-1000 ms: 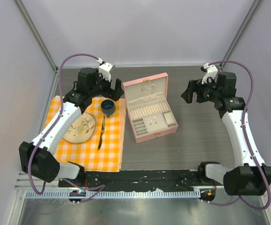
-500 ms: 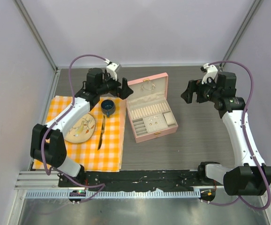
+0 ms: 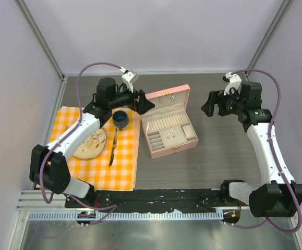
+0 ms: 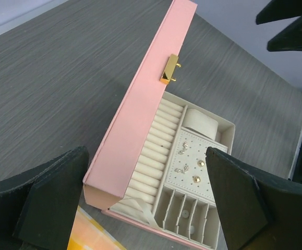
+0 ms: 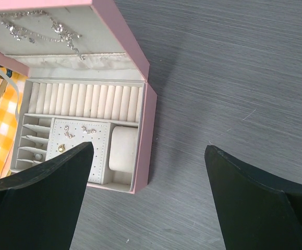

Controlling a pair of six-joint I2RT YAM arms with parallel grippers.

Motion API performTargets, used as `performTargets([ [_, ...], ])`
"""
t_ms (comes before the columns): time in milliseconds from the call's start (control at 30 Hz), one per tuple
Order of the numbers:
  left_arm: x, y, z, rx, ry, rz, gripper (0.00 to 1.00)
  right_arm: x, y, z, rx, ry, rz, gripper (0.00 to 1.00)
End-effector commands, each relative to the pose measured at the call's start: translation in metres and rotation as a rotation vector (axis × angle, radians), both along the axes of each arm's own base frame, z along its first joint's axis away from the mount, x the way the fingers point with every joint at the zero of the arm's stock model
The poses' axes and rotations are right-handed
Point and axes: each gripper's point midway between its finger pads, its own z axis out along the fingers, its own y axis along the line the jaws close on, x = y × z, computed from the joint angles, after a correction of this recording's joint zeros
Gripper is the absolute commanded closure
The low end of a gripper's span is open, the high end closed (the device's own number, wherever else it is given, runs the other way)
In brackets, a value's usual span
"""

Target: Organize the mixed jewelry

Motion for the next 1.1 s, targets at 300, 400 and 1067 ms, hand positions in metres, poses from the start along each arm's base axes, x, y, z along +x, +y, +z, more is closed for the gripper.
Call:
performTargets([
  [300,-0.056,-0.008,0.017,0.026,-0.009,-0.107,0.0,0.004,-0.003,0.013,-0.009,-0.065,-0.006,0.06],
  [400,-0.066,-0.013,0.016,0.035,0.003,-0.131,0.0,0.004,-0.003,0.013,-0.01,-0.066,-0.009,0.06],
  [1067,-0.08,-0.051,-0.009,0.202,-0.044,-0.152,0.0,0.002,-0.007,0.012,-0.032,-0.072,-0.019,0.06],
])
